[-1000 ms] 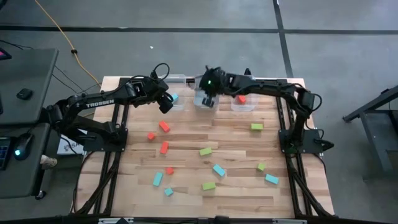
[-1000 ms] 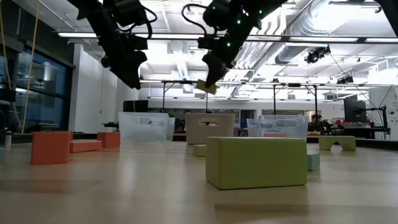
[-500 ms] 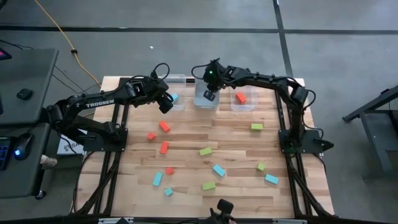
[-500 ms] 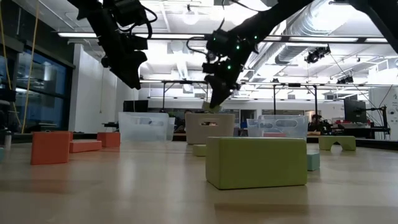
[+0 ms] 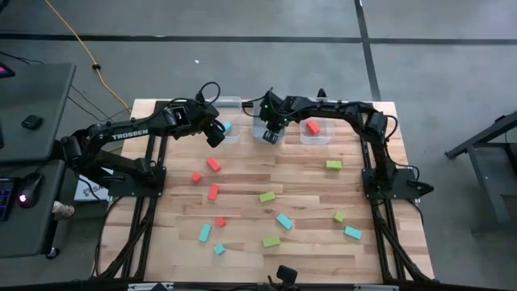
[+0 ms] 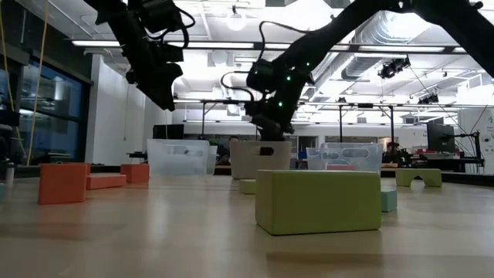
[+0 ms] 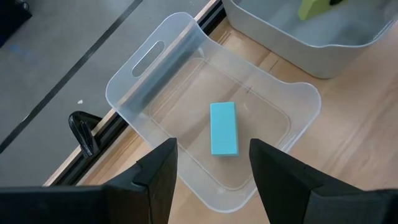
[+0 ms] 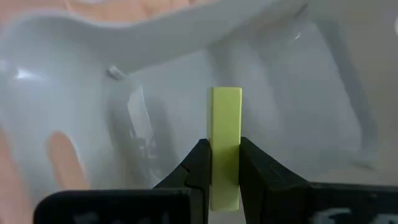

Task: Sort & place blocks by color
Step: Put the green block into the blue bin

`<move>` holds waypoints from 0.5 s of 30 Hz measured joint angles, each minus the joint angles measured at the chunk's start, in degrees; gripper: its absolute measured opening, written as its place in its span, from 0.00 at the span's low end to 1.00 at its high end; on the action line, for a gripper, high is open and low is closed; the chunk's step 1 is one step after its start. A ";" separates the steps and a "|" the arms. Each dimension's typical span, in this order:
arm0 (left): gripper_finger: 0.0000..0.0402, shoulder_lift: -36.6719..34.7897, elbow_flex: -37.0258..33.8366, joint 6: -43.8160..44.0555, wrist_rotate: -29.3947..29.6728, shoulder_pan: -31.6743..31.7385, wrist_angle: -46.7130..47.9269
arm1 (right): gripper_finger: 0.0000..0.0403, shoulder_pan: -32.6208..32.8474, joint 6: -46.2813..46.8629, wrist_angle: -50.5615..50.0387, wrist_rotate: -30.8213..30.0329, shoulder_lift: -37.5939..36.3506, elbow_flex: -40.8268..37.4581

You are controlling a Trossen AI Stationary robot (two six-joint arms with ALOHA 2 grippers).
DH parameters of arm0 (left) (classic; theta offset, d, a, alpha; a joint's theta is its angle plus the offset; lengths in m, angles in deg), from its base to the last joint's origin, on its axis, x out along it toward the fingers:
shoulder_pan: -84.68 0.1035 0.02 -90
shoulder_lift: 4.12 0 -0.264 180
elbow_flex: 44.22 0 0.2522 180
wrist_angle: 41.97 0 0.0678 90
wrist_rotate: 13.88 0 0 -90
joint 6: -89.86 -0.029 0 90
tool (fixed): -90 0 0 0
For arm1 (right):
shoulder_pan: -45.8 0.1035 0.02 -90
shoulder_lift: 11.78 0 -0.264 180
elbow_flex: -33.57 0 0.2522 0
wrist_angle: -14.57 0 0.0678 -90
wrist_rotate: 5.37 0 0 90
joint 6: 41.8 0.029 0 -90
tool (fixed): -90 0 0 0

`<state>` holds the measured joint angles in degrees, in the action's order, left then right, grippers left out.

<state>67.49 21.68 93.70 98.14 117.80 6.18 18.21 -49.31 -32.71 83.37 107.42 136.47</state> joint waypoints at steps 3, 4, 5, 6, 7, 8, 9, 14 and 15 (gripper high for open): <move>0.45 0.00 0.00 -0.01 0.00 0.00 0.04 | 0.08 -0.13 -0.29 -0.10 0.03 0.48 0.00; 0.45 0.02 0.00 -0.01 0.00 0.00 0.05 | 0.08 -0.15 -0.31 -0.08 0.09 0.49 0.00; 0.45 0.02 0.00 -0.02 -0.03 0.00 0.05 | 0.09 -0.15 -0.34 -0.06 0.11 0.48 0.00; 0.45 0.02 0.00 -0.02 -0.07 0.00 0.05 | 0.10 -0.15 -0.35 -0.09 0.12 0.48 0.00; 0.45 0.02 0.00 -0.02 -0.07 0.00 0.05 | 0.11 -0.15 -0.36 -0.11 0.14 0.50 0.00; 0.45 0.02 0.00 -0.02 -0.07 0.00 0.05 | 0.13 -0.15 -0.36 -0.09 0.15 0.48 0.00; 0.45 0.02 0.00 -0.02 -0.07 0.00 0.05 | 0.14 -0.15 -0.36 -0.09 0.22 0.48 0.00; 0.45 0.02 0.00 -0.02 -0.07 0.00 0.07 | 0.20 -0.15 -0.32 0.05 0.27 0.48 0.00; 0.45 0.02 0.00 -0.02 -0.07 0.00 0.07 | 0.21 -0.11 -0.14 0.12 0.26 0.48 0.00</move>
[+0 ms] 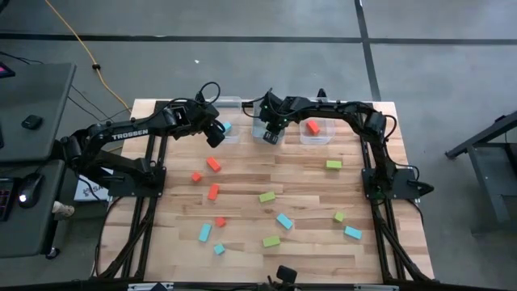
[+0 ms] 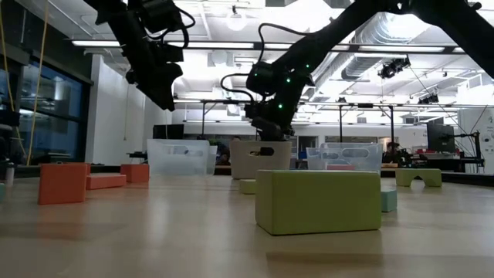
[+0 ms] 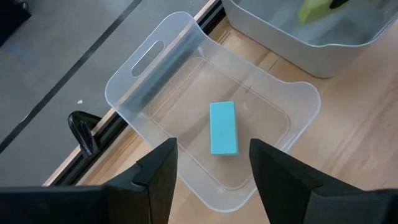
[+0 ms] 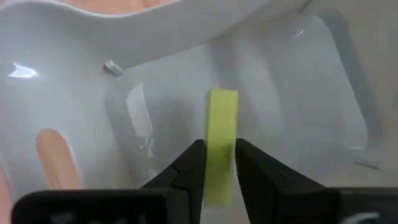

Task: Sort & place blocks by color
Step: Put the green block into the blue bin, then put the orange block into the right transparent bin

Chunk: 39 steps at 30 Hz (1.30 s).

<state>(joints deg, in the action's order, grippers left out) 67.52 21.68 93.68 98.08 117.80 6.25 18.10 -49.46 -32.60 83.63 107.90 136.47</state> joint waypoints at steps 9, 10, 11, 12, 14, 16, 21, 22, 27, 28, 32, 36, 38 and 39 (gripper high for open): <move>0.45 0.00 0.00 0.01 -0.76 0.00 0.08 | 0.34 0.11 -0.22 -0.03 -0.26 0.00 0.07; 0.45 0.00 0.00 0.01 -1.20 0.00 0.09 | 0.35 0.11 -0.24 -0.69 -0.28 0.00 0.51; 0.45 0.00 0.00 0.02 -1.64 0.00 0.12 | 0.36 0.11 -0.28 -1.13 -0.30 0.00 1.18; 0.45 0.00 0.00 0.03 -2.06 0.00 0.13 | 0.38 0.11 -0.28 -1.50 -0.30 0.00 2.09; 0.45 0.02 0.00 0.02 -2.27 0.00 0.17 | 0.40 0.11 -0.04 -3.45 -0.28 -0.02 4.40; 0.45 0.02 0.02 0.04 -2.25 0.00 0.22 | 0.41 0.11 0.08 -5.89 -0.28 -0.02 7.04; 0.49 0.02 0.26 0.47 -2.27 0.03 1.61 | 0.42 0.11 -0.24 -10.75 -0.28 -0.07 13.52; 0.50 0.02 0.65 0.51 -2.31 0.21 2.81 | 0.42 0.11 -0.28 -11.73 -0.28 -0.07 14.79; 0.57 0.02 2.50 1.68 -1.73 1.08 7.28 | 0.42 0.11 -0.77 -17.87 -0.28 -0.09 20.44; 0.59 0.02 2.77 2.00 -1.70 1.22 7.76 | 0.42 0.14 -0.92 -18.76 -0.28 -0.09 21.31; 0.62 0.02 2.95 3.33 -3.80 1.46 10.28 | 0.42 0.39 -1.49 -22.45 -0.32 -0.09 24.06; 0.63 0.02 2.95 5.67 -11.58 1.00 14.45 | 0.42 0.88 -1.83 -26.13 -2.12 -0.09 25.89; 0.63 0.02 2.95 7.11 -13.74 0.26 16.12 | 0.42 1.22 -1.84 -27.78 -4.58 -0.09 26.38; 0.63 0.02 2.95 7.81 -13.85 -0.27 16.99 | 0.42 1.37 -1.90 -28.23 -5.74 -0.09 26.59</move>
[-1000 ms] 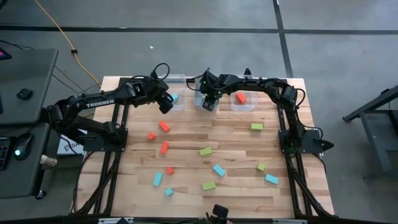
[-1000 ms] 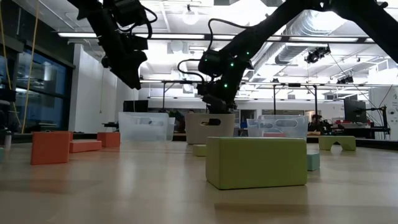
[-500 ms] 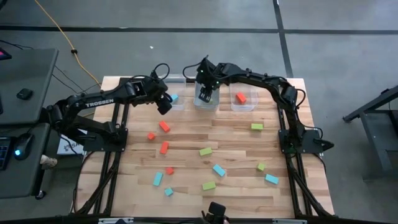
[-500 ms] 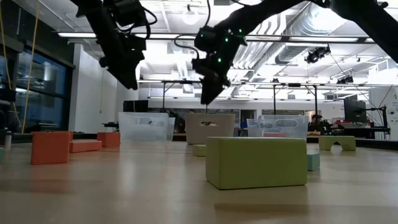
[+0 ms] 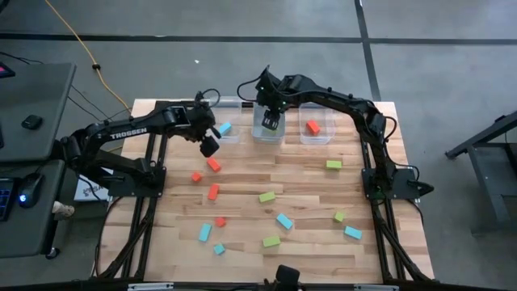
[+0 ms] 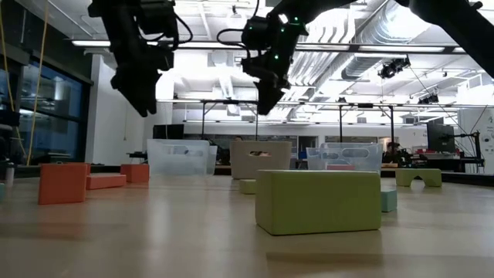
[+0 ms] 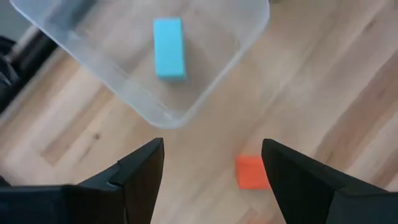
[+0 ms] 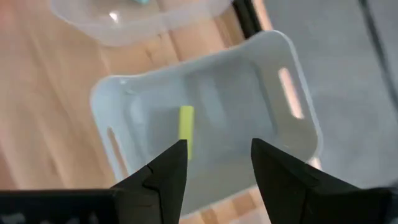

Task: Sort & place blocks by color
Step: Put the orange block into the right transparent bin

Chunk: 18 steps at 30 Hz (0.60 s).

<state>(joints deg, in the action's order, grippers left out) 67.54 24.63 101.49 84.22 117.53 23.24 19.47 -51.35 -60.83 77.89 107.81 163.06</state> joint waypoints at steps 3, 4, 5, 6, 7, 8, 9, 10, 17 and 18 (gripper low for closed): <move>0.63 0.00 -0.02 1.49 0.38 -1.59 2.30 | 0.42 0.44 -0.55 -1.88 -1.73 0.00 0.14; 0.63 -0.02 -0.18 2.15 0.50 -2.11 2.73 | 0.42 0.55 -0.60 -2.25 -1.77 0.00 0.14; 0.63 -0.02 -0.57 2.80 0.50 -2.67 2.81 | 0.42 0.71 -0.64 -2.67 -1.72 0.00 0.14; 0.63 -0.02 -1.11 3.21 0.50 -3.19 2.90 | 0.42 0.87 -0.77 -3.01 -1.74 0.00 0.14; 0.63 -0.02 -1.68 3.42 0.50 -3.59 2.99 | 0.42 1.04 -0.81 -3.38 -1.73 0.00 0.14; 0.63 -0.02 -2.24 3.85 0.48 -4.02 3.07 | 0.42 1.23 -0.79 -3.76 -1.73 0.00 0.14; 0.63 -0.02 -2.76 4.46 0.50 -4.46 3.08 | 0.42 1.40 -0.79 -3.97 -1.74 0.00 0.14; 0.63 -0.02 -3.26 5.11 0.50 -4.87 3.11 | 0.42 1.64 -0.79 -4.11 -1.82 0.00 0.14; 0.63 -0.02 -5.50 10.03 0.52 -8.19 3.85 | 0.42 2.88 0.73 -8.77 -3.28 0.00 0.14; 0.63 -0.02 -5.99 10.58 0.52 -8.64 4.08 | 0.42 3.04 1.09 -9.80 -3.76 0.00 0.14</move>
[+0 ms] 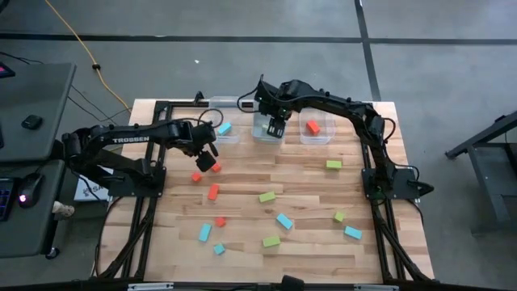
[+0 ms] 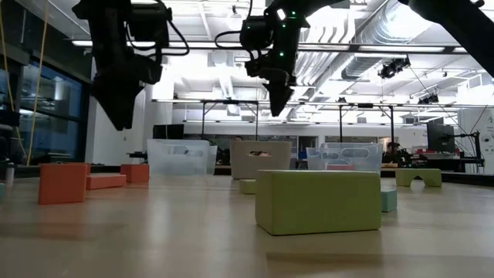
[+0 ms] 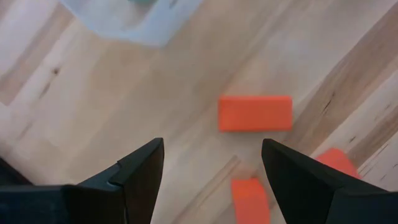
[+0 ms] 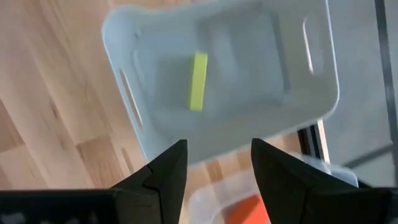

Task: Sort & place blocks by color
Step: Put the orange block into the right transparent bin

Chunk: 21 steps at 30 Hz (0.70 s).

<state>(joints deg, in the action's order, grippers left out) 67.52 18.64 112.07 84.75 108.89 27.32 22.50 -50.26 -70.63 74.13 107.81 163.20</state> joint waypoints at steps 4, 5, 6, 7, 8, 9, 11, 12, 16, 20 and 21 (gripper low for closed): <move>0.63 0.00 -1.74 2.08 0.09 -1.76 0.30 | 0.42 0.60 0.67 -2.14 -1.53 0.00 0.00; 0.63 0.00 -1.93 2.74 0.09 -2.13 0.33 | 0.42 0.71 0.65 -2.10 -1.53 0.00 0.00; 0.63 0.00 -2.18 3.15 0.08 -2.53 0.28 | 0.42 0.84 0.63 -2.08 -1.51 0.00 0.00; 0.63 0.00 -2.48 3.58 0.09 -2.94 0.29 | 0.42 0.86 0.63 -2.08 -1.53 0.00 0.00; 0.63 0.00 -2.79 4.14 0.09 -3.36 0.34 | 0.42 0.86 0.61 -2.08 -1.53 0.00 0.00; 0.63 0.00 -3.17 4.90 0.13 -3.77 0.31 | 0.42 0.86 0.60 -2.08 -1.53 0.00 0.00; 0.63 0.00 -4.15 6.32 0.11 -4.64 0.41 | 0.42 0.86 0.65 -2.06 -1.53 0.00 0.00; 0.63 0.00 -4.69 6.83 0.04 -5.12 0.42 | 0.42 0.86 0.65 -2.06 -1.53 0.00 0.00; 0.63 0.00 -5.74 8.81 -0.87 -6.98 0.51 | 0.42 0.86 0.54 -1.99 -1.53 0.00 0.00; 0.63 0.00 -5.79 11.62 -0.48 -8.96 0.85 | 0.42 0.86 0.52 -1.60 -1.55 0.00 0.00; 0.63 0.00 -5.79 12.04 -0.46 -9.41 1.08 | 0.42 0.86 0.52 -1.60 -1.55 0.00 0.00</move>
<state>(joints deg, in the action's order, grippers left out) 67.52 12.85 124.10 84.29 99.48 28.40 23.37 -49.74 -72.23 72.58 107.81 163.20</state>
